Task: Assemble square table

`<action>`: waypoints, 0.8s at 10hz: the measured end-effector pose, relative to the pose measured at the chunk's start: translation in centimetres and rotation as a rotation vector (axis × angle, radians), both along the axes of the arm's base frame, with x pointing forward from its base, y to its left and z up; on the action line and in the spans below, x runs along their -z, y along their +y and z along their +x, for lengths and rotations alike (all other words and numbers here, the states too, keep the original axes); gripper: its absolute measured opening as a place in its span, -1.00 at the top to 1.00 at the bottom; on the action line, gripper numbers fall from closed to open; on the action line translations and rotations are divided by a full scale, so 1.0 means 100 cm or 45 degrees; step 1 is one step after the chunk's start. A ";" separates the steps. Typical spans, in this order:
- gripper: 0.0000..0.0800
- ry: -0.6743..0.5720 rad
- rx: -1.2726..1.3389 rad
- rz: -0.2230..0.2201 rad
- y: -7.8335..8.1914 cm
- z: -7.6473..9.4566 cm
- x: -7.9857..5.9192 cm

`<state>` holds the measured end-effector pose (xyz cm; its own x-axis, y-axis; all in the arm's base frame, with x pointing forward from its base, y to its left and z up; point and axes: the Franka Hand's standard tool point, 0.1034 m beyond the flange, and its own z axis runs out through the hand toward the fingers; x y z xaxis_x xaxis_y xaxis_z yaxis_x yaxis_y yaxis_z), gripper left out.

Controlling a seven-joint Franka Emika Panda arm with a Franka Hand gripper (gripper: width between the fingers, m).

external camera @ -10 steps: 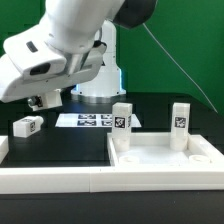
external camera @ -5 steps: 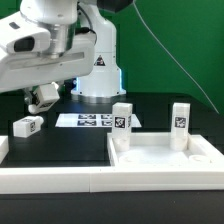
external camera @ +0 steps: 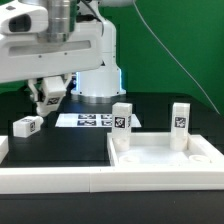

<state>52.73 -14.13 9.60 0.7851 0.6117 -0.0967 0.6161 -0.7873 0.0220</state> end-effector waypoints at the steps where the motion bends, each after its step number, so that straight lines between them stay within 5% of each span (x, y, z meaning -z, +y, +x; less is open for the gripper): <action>1: 0.27 0.010 0.028 0.024 -0.001 -0.016 0.002; 4: 0.27 -0.002 0.077 0.026 0.002 -0.010 -0.001; 8: 0.27 -0.043 0.173 0.037 0.054 0.051 -0.021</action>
Offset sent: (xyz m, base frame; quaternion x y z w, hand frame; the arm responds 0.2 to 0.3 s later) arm 0.0000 0.0000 0.0000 0.0000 0.0000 0.0000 1.0000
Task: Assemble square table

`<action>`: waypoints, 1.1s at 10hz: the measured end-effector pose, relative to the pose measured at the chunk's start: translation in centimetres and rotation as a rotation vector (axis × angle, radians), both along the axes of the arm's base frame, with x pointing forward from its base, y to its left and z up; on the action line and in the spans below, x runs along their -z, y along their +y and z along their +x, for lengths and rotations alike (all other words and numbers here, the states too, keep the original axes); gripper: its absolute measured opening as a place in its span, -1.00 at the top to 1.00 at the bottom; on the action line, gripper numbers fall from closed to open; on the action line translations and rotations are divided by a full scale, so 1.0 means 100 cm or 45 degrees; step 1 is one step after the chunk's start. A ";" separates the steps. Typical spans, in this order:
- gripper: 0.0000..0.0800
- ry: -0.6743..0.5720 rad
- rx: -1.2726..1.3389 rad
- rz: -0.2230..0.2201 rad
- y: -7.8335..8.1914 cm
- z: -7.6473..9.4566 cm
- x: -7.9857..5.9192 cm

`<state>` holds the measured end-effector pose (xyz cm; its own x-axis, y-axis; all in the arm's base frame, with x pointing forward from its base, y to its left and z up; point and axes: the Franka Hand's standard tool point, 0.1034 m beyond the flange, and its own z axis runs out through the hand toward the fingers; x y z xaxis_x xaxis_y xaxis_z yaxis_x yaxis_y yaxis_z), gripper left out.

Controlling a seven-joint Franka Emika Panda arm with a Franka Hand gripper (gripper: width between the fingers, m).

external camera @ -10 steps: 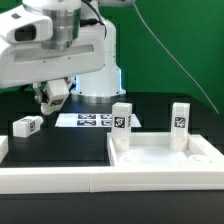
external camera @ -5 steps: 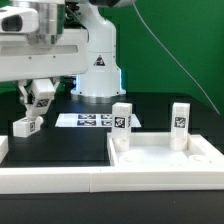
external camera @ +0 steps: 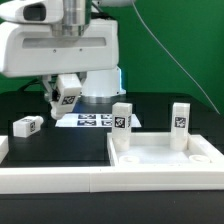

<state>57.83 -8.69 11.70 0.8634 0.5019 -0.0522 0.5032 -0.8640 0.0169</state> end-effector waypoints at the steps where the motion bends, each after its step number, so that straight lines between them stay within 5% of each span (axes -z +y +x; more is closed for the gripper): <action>1: 0.27 -0.013 -0.028 -0.022 0.009 0.010 -0.004; 6: 0.27 -0.013 -0.012 -0.015 0.012 0.009 -0.003; 11: 0.27 -0.002 0.227 0.055 0.076 0.038 0.004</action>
Offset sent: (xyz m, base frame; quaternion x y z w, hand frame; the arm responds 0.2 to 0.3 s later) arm 0.0000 0.0000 0.0000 0.0000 0.0000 0.0000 1.0000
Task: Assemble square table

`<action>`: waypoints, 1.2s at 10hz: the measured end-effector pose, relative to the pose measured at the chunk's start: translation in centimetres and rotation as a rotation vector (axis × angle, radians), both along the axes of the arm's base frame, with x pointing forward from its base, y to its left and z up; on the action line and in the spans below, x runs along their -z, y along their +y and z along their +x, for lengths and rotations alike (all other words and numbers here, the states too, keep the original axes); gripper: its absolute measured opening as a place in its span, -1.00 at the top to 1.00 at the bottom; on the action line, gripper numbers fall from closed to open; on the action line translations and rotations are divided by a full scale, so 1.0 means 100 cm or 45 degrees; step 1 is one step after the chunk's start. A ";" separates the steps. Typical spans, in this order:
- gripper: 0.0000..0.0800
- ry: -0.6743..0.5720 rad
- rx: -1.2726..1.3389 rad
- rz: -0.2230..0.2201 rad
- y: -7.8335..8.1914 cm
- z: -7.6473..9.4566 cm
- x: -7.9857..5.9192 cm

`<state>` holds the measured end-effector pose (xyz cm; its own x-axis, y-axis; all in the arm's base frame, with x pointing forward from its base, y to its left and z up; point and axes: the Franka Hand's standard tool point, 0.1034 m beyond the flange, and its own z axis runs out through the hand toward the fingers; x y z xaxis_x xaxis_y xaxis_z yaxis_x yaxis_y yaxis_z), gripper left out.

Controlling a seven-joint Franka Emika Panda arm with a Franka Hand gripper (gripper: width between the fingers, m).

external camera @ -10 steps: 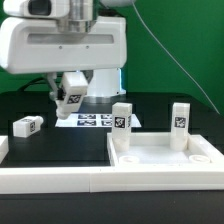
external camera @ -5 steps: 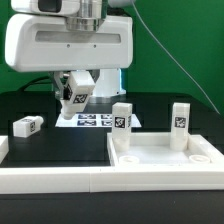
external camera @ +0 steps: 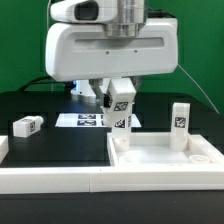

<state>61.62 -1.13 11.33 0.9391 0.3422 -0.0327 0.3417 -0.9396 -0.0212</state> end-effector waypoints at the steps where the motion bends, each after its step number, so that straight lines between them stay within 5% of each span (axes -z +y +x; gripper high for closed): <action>1: 0.27 0.004 0.065 0.028 0.007 0.006 0.000; 6: 0.27 0.008 0.071 0.024 0.007 0.005 0.003; 10: 0.27 0.007 0.249 0.065 0.059 -0.004 0.014; 12: 0.27 -0.018 0.253 0.065 0.063 0.001 0.013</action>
Offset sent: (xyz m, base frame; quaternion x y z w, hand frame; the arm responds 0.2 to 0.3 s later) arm 0.0000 0.0000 0.0000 0.0000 0.0000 0.0000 1.0000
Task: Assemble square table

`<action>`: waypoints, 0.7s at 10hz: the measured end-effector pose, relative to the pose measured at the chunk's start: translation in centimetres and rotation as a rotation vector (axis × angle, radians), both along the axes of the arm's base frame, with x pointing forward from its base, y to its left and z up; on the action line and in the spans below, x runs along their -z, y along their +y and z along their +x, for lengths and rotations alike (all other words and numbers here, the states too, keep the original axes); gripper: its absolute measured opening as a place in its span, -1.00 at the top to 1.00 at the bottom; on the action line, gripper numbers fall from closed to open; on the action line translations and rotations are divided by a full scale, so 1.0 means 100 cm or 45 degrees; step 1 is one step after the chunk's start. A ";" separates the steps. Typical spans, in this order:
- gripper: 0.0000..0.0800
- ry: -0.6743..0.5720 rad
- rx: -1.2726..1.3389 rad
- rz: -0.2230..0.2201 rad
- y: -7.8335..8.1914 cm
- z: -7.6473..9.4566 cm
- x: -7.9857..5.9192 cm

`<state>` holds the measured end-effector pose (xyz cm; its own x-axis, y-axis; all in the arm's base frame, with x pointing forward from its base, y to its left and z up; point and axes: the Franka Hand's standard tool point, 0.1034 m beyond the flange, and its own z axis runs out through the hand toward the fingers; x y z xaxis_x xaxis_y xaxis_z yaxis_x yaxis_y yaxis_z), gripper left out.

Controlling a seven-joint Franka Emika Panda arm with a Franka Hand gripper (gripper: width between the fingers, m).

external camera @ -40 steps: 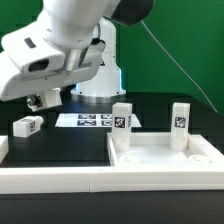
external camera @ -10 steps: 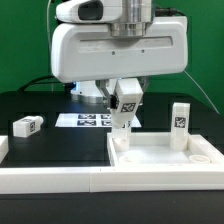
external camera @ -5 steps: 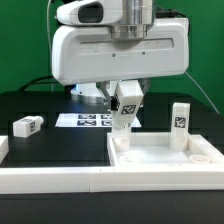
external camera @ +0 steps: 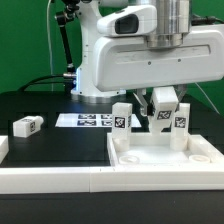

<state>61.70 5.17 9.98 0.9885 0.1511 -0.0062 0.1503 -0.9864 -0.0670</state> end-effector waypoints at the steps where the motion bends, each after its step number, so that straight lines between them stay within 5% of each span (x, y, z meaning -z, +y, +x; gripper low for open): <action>1: 0.27 -0.017 0.002 -0.001 -0.001 0.002 0.000; 4: 0.27 -0.335 0.033 -0.017 0.000 0.007 0.002; 7: 0.27 -0.354 0.056 -0.002 0.014 0.007 -0.003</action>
Offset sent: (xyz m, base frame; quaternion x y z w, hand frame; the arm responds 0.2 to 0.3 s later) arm -0.0100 0.0271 -0.0010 0.0184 0.2229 0.0350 0.9740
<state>62.41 6.53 10.25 0.9579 0.1083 0.2659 0.1198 -0.9924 -0.0276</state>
